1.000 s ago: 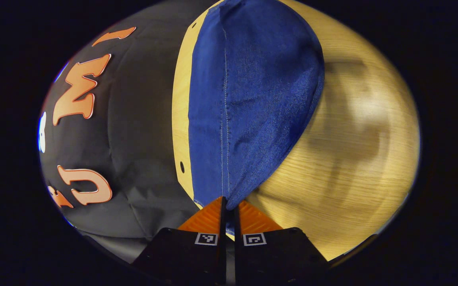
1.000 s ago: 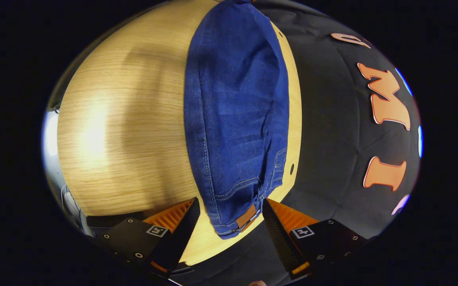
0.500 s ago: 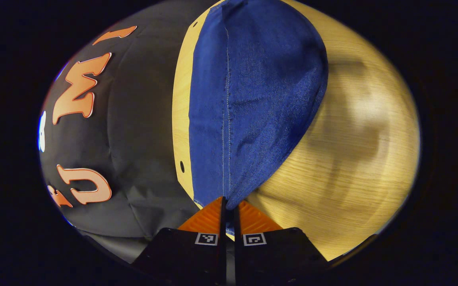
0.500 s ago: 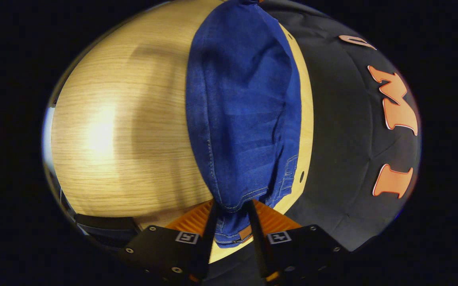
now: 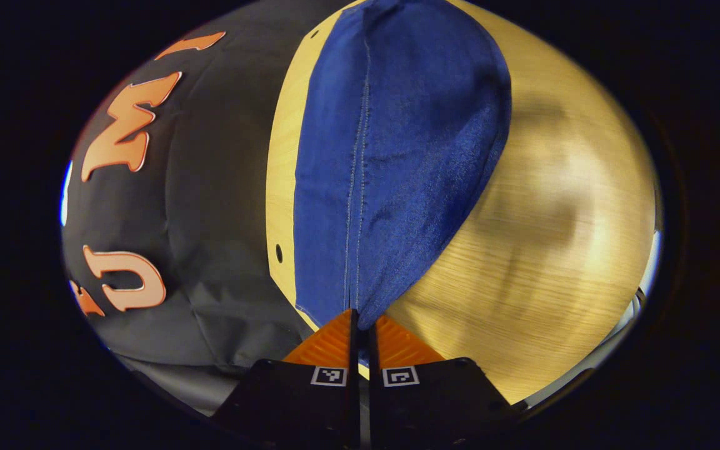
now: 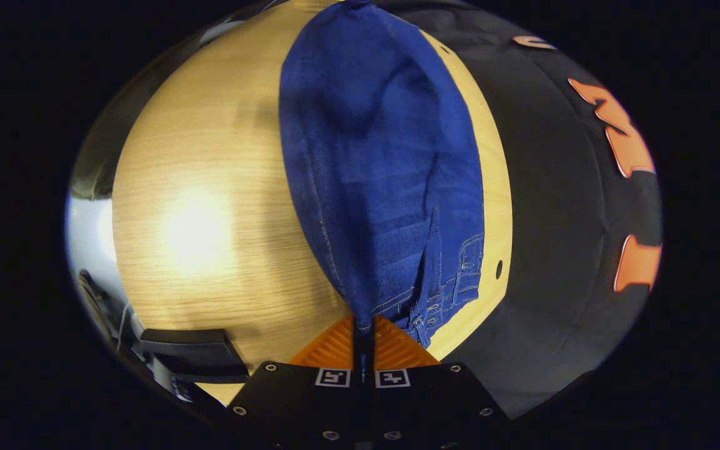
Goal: Grasp the waist and the cuffs of the jeans and fold them to make the two legs overlap; first hold the waist and fold one-third of the jeans toward the cuffs, then hold the cuffs and fold the remaining one-third in the same direction to finish folding.
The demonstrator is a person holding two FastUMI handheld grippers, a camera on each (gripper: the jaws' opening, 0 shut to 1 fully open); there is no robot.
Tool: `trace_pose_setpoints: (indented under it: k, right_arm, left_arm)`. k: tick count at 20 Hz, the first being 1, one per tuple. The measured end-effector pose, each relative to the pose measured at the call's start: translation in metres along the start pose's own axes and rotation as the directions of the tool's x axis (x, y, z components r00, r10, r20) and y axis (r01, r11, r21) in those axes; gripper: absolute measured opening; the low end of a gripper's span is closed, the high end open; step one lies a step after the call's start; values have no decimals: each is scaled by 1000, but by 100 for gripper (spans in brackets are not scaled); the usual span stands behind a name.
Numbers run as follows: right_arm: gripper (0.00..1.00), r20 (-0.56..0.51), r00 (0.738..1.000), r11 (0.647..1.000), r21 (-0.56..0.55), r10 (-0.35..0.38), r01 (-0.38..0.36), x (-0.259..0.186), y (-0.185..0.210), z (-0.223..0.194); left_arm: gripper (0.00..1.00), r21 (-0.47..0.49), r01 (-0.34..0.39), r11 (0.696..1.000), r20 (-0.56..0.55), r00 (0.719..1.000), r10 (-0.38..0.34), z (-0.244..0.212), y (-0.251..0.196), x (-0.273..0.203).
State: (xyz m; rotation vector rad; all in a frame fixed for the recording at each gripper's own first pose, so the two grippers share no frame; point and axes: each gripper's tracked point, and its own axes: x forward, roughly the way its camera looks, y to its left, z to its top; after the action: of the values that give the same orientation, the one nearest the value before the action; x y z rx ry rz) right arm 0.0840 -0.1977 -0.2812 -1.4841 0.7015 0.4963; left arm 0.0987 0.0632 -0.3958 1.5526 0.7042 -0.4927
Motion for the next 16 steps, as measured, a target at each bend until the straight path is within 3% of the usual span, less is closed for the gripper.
trace_pose_setpoints:
  k: [5,9,14,16]
  right_arm:
    - [0,21,993,980,163,114,-116,-19,-23,-1]
    - [0,23,982,939,288,189,-187,-33,-59,9]
    - [0,20,960,871,416,279,-262,-36,-92,18]
    - [0,22,948,837,463,318,-291,-32,-98,19]
  left_arm:
    - [6,-11,201,979,83,976,-200,11,12,-16]
    - [6,-5,392,920,150,910,-387,15,40,-17]
    - [4,77,495,866,169,849,-500,18,80,12]
    - [4,27,577,817,205,796,-569,25,103,20]
